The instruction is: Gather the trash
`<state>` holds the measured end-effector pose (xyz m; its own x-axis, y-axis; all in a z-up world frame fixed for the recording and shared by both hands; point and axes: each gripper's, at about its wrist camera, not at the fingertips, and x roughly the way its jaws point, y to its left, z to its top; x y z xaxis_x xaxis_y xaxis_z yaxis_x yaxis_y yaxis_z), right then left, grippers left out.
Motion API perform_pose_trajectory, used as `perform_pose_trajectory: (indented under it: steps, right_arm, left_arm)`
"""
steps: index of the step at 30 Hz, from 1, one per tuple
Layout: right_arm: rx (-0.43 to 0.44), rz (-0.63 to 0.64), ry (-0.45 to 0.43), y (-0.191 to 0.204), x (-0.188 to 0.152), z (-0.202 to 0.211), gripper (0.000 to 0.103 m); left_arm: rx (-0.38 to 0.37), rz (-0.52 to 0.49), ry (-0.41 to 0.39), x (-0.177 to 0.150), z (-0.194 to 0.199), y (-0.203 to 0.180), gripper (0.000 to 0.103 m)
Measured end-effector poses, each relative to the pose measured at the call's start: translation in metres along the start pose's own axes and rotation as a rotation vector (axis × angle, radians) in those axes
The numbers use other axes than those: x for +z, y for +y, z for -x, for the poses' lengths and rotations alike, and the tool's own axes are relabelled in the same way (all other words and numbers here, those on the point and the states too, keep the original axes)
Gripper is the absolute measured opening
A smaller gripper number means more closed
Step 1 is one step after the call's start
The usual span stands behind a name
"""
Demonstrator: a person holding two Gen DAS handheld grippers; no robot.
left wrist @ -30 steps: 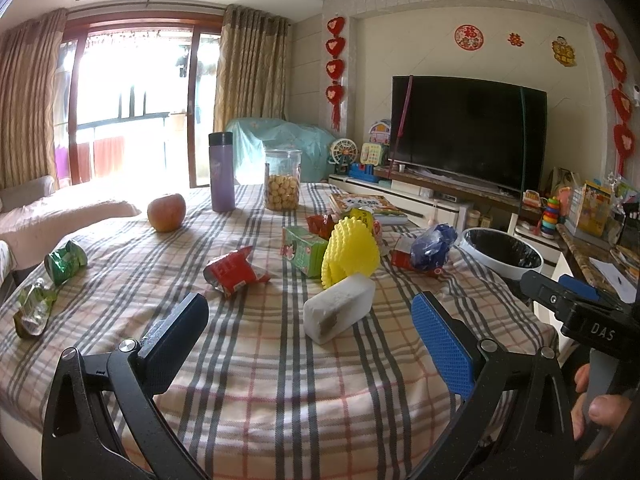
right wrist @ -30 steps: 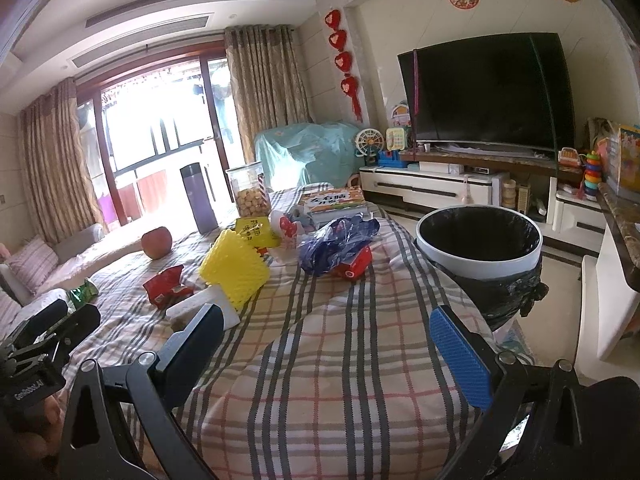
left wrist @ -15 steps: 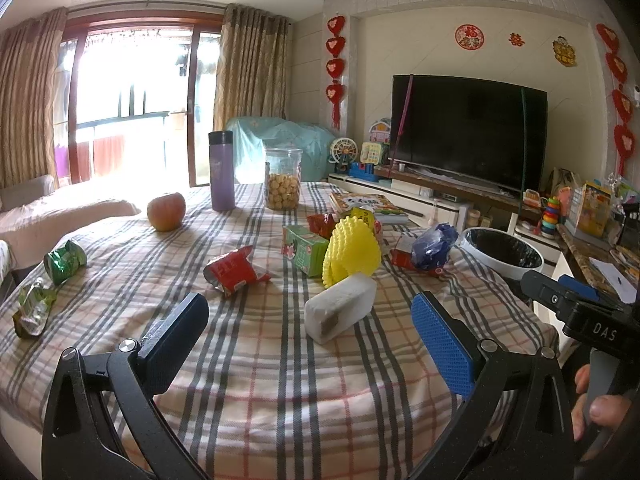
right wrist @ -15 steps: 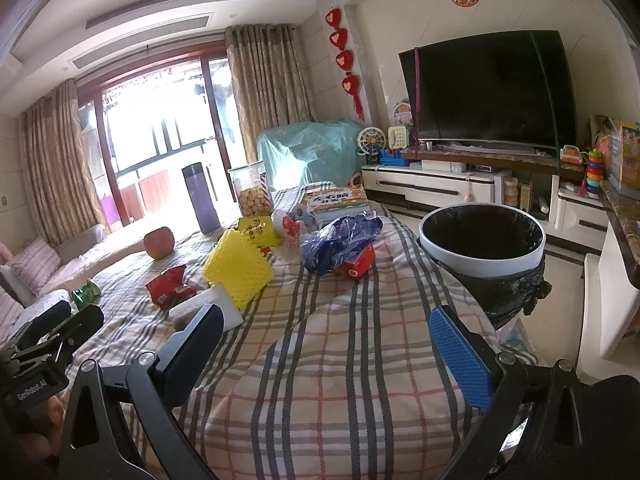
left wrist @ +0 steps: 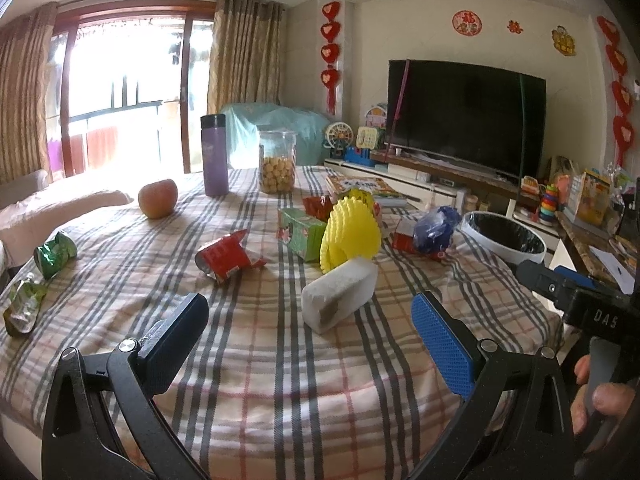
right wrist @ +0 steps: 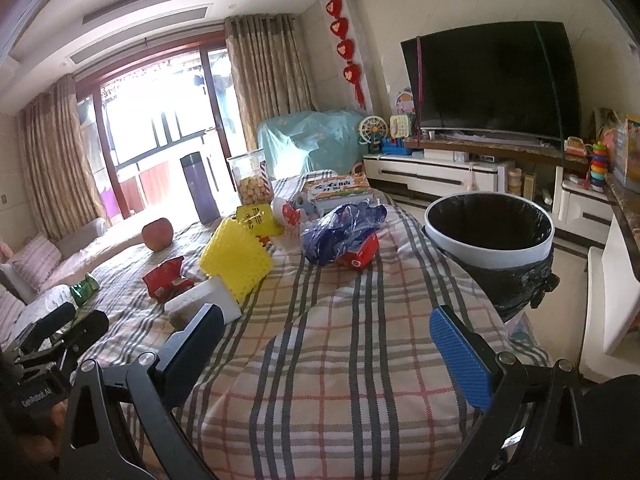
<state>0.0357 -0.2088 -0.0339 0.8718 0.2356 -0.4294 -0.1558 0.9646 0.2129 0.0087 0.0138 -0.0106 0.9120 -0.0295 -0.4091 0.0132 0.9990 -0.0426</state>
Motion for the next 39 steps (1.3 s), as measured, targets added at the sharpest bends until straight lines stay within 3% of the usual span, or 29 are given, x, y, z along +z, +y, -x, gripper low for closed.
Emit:
perform_pose_trajectory:
  steps: [16,33,35,39]
  right_arm:
    - [0.008,-0.009,0.063,-0.005,0.014,-0.039,0.103]
    - [0.02,-0.103,0.192,-0.019,0.047,-0.127,0.102]
    - [0.024,-0.109,0.2,-0.021,0.049,-0.134,0.102]
    - [0.03,-0.122,0.222,-0.025,0.051,-0.147,0.094]
  left_arm:
    - [-0.054,-0.016,0.109,-0.002,-0.052,0.008,0.103]
    - [-0.109,-0.052,0.228,0.002,-0.109,0.004,0.103]
    - [-0.114,-0.078,0.23,0.002,-0.111,-0.002,0.099]
    - [-0.132,-0.113,0.258,0.001,-0.119,-0.01,0.078]
